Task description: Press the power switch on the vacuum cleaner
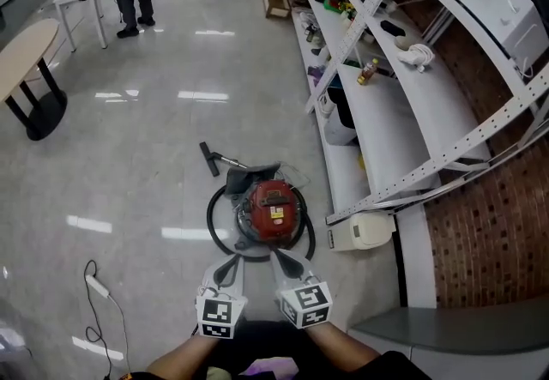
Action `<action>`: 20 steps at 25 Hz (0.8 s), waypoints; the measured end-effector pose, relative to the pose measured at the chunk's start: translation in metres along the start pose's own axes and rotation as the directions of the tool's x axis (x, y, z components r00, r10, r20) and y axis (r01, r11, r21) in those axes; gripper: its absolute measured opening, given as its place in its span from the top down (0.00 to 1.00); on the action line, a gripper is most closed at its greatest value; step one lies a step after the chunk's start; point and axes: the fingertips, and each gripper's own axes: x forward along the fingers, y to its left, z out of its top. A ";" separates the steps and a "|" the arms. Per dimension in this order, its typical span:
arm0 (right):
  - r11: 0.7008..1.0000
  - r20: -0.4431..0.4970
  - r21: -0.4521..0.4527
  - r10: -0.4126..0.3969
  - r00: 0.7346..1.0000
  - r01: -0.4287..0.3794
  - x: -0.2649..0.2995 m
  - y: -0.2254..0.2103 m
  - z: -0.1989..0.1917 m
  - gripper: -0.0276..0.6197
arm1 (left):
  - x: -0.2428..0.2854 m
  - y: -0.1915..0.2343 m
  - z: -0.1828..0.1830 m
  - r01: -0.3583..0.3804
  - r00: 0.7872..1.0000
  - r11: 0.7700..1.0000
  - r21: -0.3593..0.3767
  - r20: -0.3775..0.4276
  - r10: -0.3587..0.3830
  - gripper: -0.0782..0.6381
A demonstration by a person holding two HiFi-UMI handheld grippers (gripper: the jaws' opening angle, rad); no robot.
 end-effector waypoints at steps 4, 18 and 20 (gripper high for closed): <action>1.000 0.036 0.020 -0.009 0.999 0.008 -0.035 -0.015 -0.008 0.97 | -0.006 -0.030 -0.004 -0.008 1.000 1.000 0.020 -0.007 0.008 0.87; 0.995 0.070 0.014 0.094 0.993 -0.095 -0.177 -0.063 -0.103 0.97 | -0.059 -0.191 -0.066 -0.127 0.992 0.992 0.011 0.009 0.127 0.87; 0.993 0.074 -0.006 0.120 0.990 -0.120 -0.199 -0.063 -0.109 0.97 | -0.071 -0.212 -0.070 -0.149 0.989 0.989 0.009 0.014 0.149 0.87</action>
